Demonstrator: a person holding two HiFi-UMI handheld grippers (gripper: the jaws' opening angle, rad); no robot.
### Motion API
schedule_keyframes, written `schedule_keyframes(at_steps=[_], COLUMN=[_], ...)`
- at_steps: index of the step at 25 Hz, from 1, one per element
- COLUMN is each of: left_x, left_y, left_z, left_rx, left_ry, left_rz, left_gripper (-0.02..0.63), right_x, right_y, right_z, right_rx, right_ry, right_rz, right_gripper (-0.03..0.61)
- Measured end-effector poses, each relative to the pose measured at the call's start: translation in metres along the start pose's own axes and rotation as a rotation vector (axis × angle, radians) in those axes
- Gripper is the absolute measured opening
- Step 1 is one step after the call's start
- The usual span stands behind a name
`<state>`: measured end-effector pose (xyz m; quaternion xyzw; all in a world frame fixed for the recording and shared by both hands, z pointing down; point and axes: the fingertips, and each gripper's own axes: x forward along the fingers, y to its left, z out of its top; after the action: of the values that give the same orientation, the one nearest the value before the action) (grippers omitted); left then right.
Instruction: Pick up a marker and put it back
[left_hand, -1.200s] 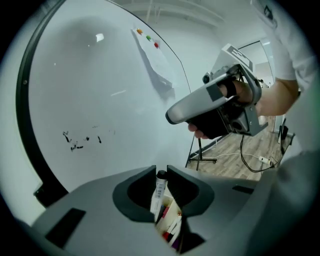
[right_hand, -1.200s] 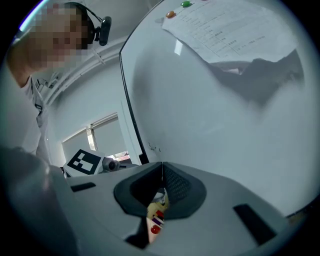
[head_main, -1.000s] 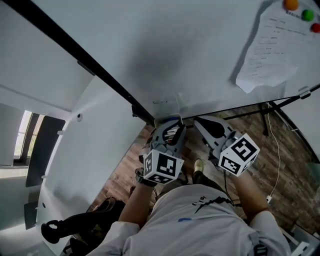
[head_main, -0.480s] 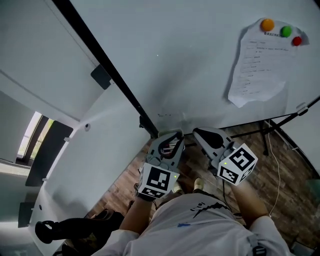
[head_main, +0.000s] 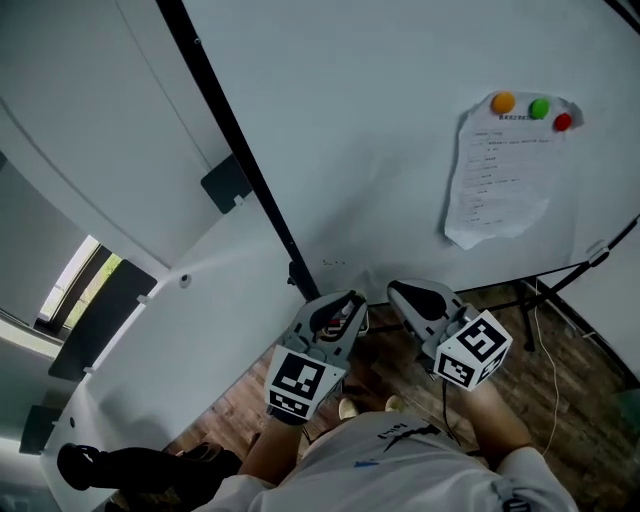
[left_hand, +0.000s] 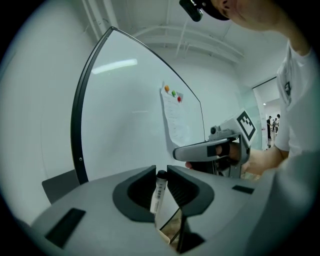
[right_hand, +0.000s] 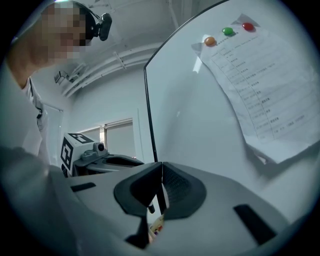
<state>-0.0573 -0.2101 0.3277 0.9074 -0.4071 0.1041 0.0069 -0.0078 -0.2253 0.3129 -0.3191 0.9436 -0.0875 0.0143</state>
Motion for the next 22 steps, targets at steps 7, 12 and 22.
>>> schedule_keyframes(at_steps=[7, 12, 22], left_x=[-0.006, -0.007, -0.001], left_y=[-0.002, -0.004, -0.007], left_z=[0.014, 0.018, 0.011], left_rx=[-0.118, -0.111, -0.123], left_ry=[-0.073, -0.085, -0.066], left_rz=[-0.045, -0.046, -0.042], left_gripper=[0.077, 0.075, 0.077], right_x=[-0.004, -0.005, -0.006], right_y=[0.004, 0.006, 0.004], right_z=[0.009, 0.011, 0.005], right_rx=[-0.008, -0.011, -0.001], right_ry=[-0.012, -0.012, -0.006], right_rz=[0.006, 0.012, 0.014], right_gripper=[0.014, 0.014, 0.014])
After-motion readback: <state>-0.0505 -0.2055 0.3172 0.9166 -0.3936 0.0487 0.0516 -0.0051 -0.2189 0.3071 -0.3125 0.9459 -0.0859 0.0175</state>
